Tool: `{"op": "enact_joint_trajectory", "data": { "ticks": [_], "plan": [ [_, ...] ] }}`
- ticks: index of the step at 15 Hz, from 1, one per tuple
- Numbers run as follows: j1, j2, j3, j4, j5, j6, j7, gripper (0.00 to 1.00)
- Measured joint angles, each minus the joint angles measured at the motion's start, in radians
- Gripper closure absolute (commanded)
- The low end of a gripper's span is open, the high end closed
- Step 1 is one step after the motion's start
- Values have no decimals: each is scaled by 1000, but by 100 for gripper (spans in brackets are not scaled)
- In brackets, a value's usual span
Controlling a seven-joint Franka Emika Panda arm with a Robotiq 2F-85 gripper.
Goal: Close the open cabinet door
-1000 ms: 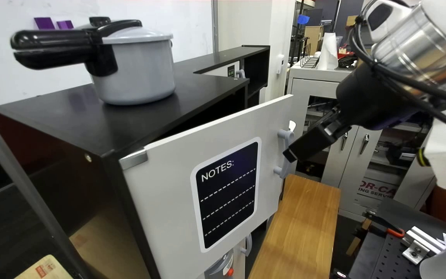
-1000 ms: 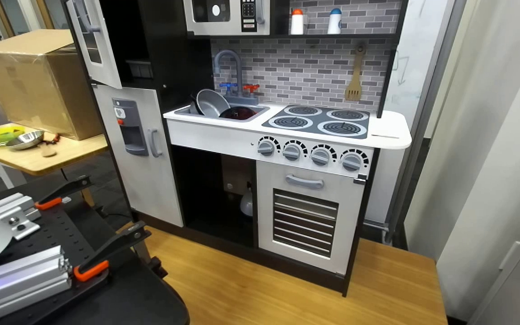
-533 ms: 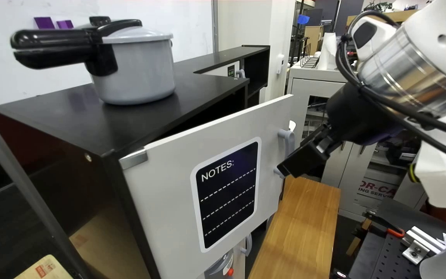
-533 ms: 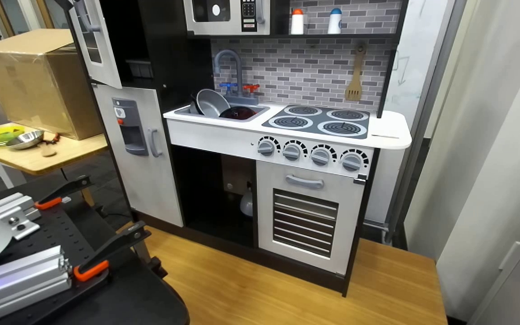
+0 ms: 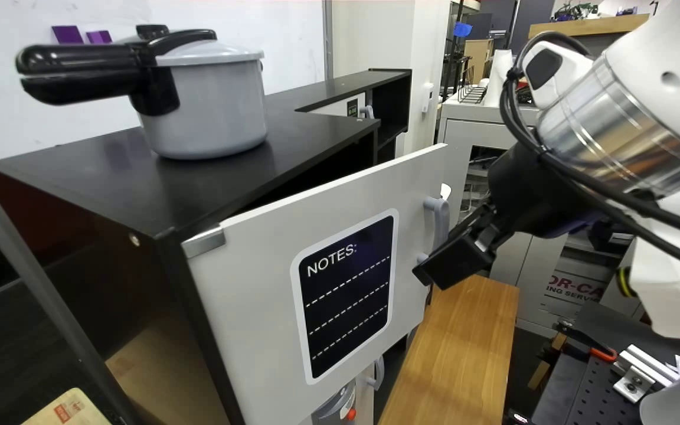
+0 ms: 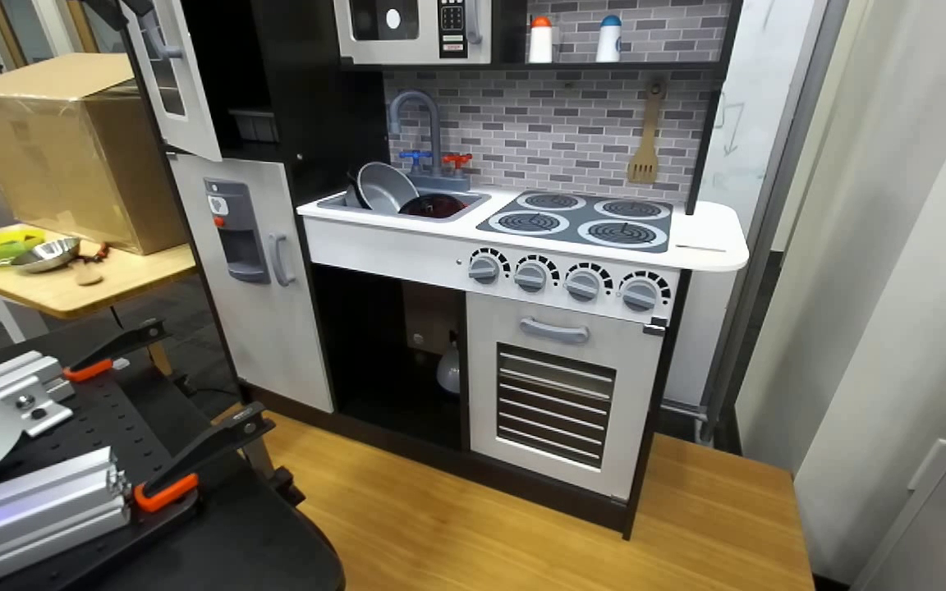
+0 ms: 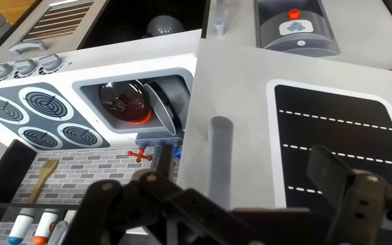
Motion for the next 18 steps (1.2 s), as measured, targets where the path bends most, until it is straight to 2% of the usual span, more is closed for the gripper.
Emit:
{"op": "enact_joint_trajectory", "data": {
  "ticks": [17, 18],
  "plan": [
    [21, 83, -87, 0, -1, 78, -43, 0],
    [21, 88, -88, 0, -1, 80, -43, 5]
  ]
}}
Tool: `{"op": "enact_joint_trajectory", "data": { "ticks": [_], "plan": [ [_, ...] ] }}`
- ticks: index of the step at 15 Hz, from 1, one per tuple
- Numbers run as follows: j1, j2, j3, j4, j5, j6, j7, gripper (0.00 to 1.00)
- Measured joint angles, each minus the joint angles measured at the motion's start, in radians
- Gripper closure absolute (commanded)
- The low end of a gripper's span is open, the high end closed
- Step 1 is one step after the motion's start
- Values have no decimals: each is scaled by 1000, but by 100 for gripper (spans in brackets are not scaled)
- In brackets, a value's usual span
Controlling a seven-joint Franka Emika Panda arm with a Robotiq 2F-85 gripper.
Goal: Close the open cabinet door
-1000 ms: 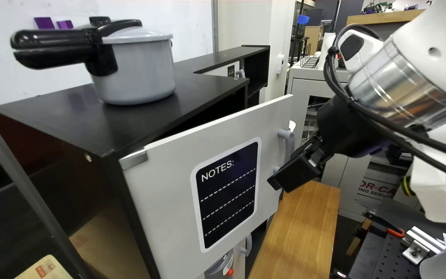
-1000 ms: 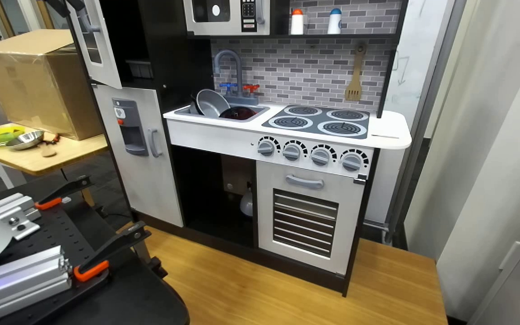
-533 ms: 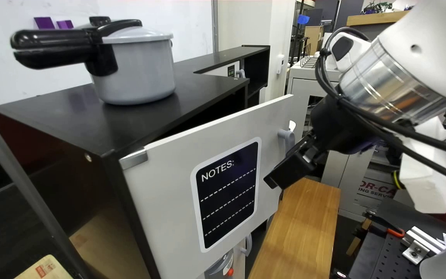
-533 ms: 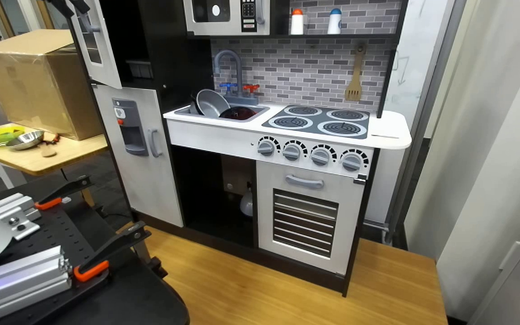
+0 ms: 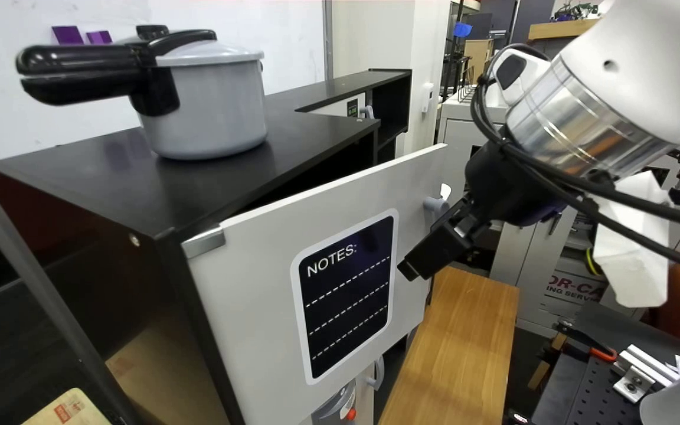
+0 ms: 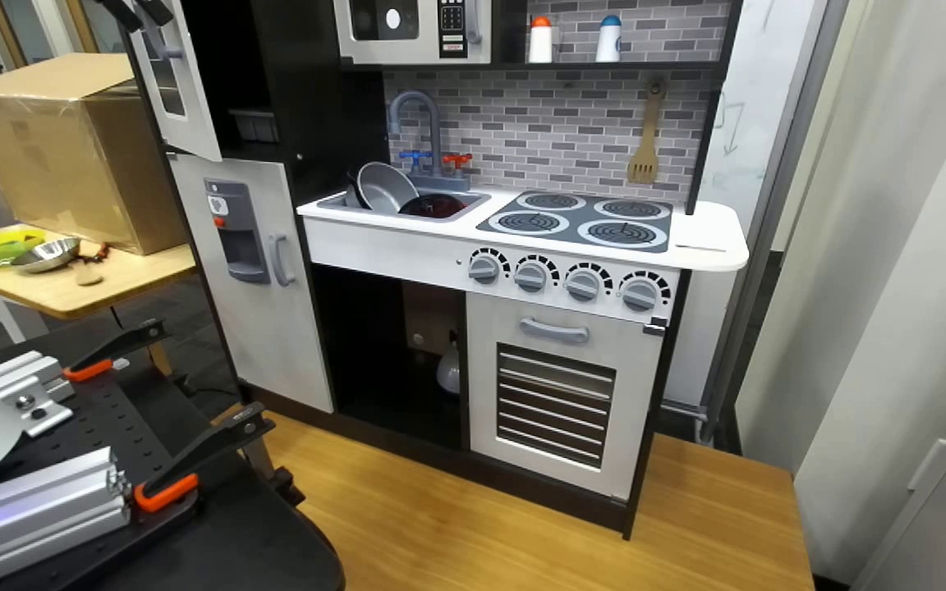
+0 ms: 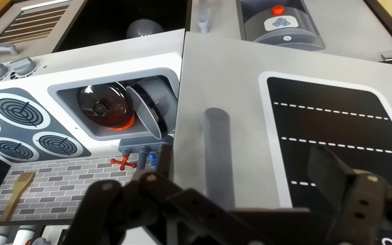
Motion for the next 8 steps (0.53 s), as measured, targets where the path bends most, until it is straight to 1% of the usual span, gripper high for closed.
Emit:
{"op": "enact_joint_trajectory", "data": {
  "ticks": [1, 2, 3, 7, 8],
  "plan": [
    [0, 4, -1, 0, 0, 2, 0, 26],
    [0, 7, -2, 0, 0, 2, 0, 29],
    [0, 10, -2, 0, 0, 3, 0, 30],
    [0, 20, -3, 0, 0, 5, 0, 58],
    [0, 23, -3, 0, 0, 5, 0, 67]
  ]
}}
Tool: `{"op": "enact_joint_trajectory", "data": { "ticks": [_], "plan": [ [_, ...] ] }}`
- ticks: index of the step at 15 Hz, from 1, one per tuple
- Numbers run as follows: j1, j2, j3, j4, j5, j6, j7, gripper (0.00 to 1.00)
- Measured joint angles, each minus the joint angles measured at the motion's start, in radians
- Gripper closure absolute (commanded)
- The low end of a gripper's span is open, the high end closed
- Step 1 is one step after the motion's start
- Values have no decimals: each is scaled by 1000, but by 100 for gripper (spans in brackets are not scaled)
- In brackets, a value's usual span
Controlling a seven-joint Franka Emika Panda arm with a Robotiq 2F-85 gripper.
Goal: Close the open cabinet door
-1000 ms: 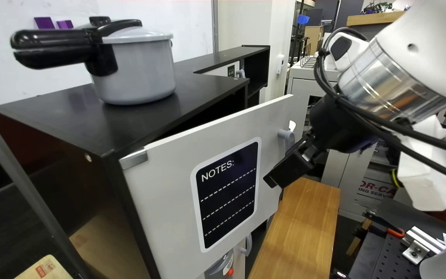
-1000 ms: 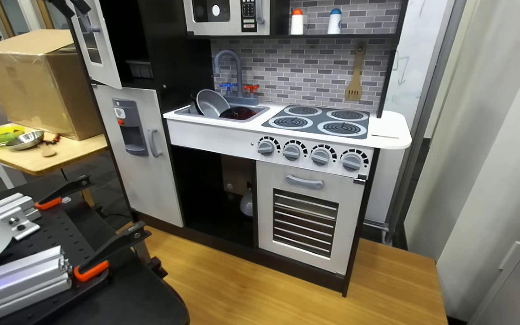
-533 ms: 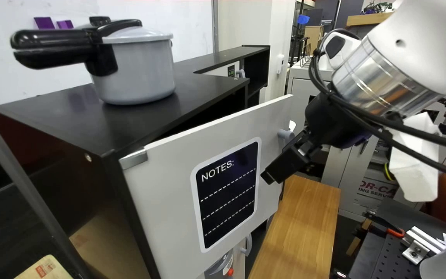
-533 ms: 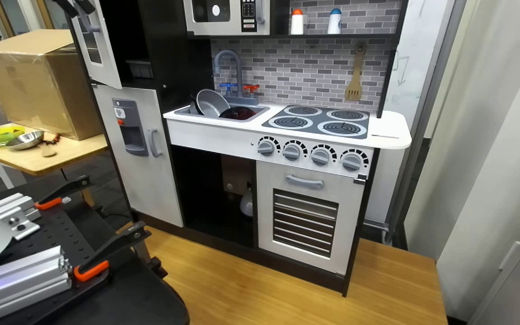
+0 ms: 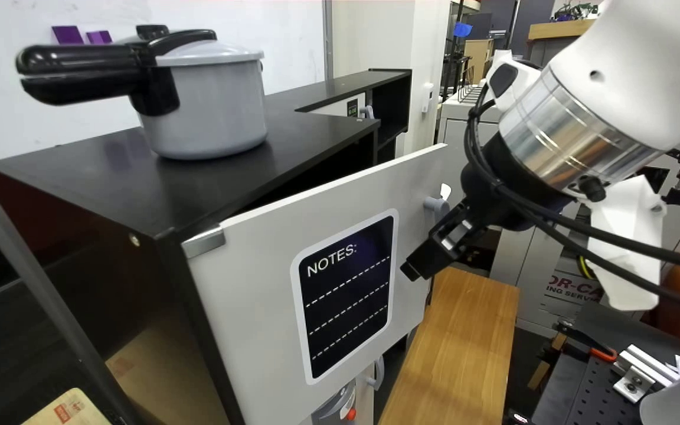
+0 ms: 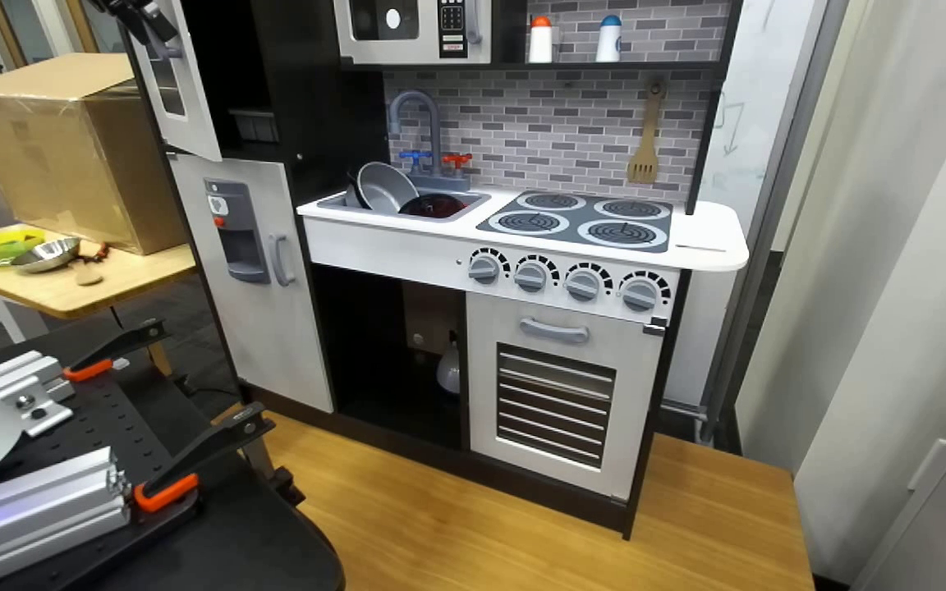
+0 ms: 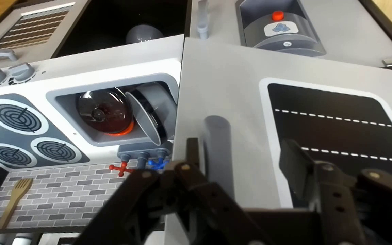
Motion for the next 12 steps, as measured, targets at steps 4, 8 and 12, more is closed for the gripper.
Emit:
{"op": "enact_joint_trajectory", "data": {
  "ticks": [4, 8, 12],
  "plan": [
    [-4, 2, -18, -4, -11, -3, -1, 92],
    [-6, 3, -44, -8, -23, -3, -1, 95],
    [-5, 3, -46, -8, -23, -3, -1, 95]
  ]
}}
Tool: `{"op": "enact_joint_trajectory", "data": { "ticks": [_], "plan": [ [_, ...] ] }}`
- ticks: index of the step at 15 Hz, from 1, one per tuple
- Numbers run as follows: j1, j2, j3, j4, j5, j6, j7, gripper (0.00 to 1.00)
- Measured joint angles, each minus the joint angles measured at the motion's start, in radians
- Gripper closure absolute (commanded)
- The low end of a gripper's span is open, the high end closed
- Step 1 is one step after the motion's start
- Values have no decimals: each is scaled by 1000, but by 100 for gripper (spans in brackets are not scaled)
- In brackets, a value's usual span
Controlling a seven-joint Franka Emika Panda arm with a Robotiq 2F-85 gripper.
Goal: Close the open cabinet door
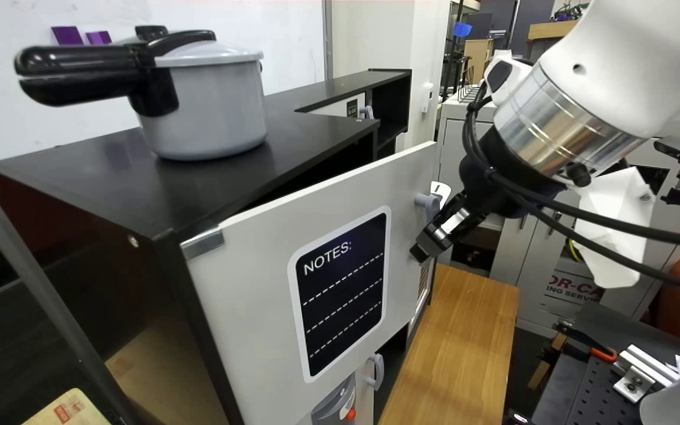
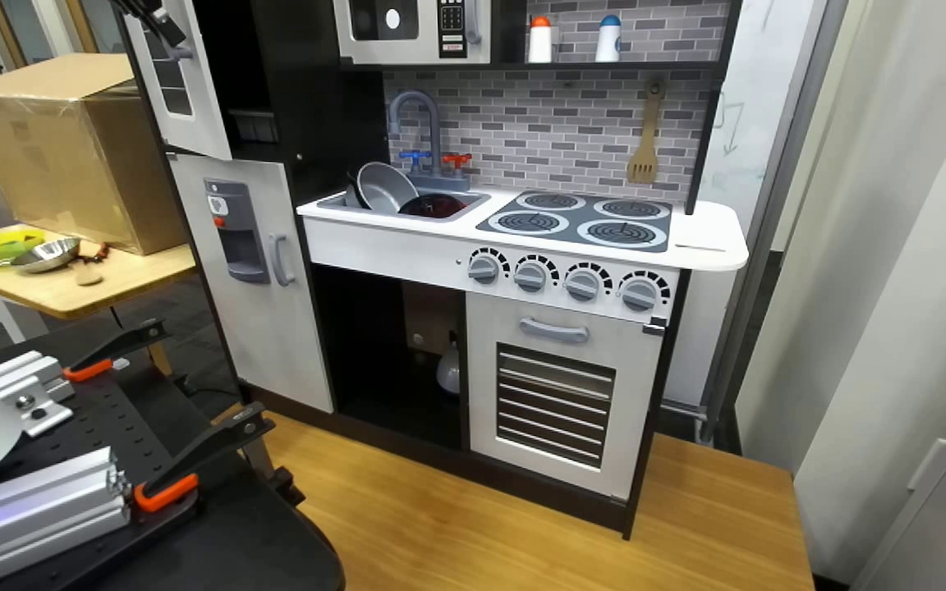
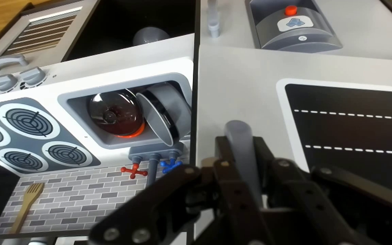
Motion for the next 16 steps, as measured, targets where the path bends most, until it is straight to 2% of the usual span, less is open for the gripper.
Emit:
{"op": "enact_joint_trajectory", "data": {
  "ticks": [7, 12, 16],
  "plan": [
    [-24, 32, -9, 5, -19, 45, -4, 95],
    [-90, 144, -21, 51, -71, 143, -38, 95],
    [-129, 233, -26, 111, -115, 166, -50, 95]
  ]
}}
